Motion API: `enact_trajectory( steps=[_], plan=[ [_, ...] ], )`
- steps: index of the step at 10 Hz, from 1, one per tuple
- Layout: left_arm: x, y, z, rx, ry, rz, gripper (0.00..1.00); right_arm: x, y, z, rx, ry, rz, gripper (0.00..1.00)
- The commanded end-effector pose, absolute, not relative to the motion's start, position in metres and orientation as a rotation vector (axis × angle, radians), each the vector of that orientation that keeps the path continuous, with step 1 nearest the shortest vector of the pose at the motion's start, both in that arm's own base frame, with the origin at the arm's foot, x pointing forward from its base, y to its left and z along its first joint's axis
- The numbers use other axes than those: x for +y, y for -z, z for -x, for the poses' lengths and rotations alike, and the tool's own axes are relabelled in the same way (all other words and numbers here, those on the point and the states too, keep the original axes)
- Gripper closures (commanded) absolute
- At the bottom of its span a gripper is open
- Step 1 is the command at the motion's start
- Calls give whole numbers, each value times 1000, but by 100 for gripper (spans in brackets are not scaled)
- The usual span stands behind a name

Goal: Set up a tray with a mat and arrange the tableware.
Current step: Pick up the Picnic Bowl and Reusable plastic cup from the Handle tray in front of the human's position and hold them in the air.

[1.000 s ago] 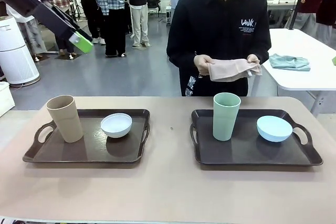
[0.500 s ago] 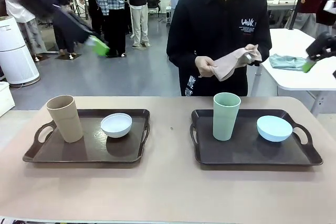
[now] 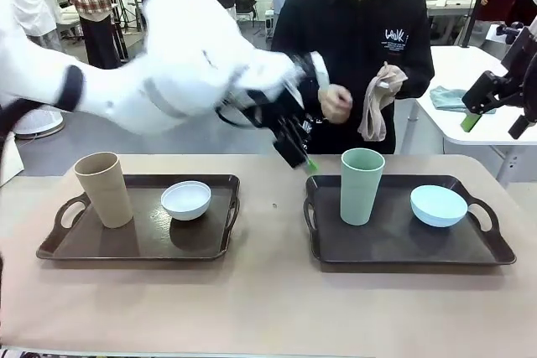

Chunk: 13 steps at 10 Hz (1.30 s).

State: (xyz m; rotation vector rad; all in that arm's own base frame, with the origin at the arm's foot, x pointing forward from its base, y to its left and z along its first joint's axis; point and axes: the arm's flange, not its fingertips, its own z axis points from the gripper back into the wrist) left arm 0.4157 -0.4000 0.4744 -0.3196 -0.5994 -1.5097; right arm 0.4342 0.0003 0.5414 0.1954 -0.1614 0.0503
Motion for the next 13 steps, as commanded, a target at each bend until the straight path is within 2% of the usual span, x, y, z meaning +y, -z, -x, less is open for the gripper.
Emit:
enact_trajectory(
  steps=[1,2,6,8,10,11,12,13],
  plan=[
    [-403,-474,-433,-552,1489,310,0,8,-526,-436,-154,-22,-189,0],
    [-400,-474,-416,-599,1510,320,0,0,-541,-434,-161,-50,-195,0],
    [-408,-468,-422,-595,1522,298,0,-1,-538,-434,-158,-46,-197,0],
    [-384,-432,-468,-584,1531,707,0,13,-518,-449,-114,-82,-179,0],
    [-378,-396,-491,-563,1473,845,0,12,-504,-452,-100,-56,-163,0],
    [-379,-377,-499,-499,1564,803,0,8,-503,-454,-127,-5,-138,0],
    [-393,-413,-477,-618,1503,758,0,13,-507,-448,-91,-71,-195,0],
    [-393,-413,-477,-618,1503,758,0,13,-507,-448,-91,-71,-195,0]
  ],
)
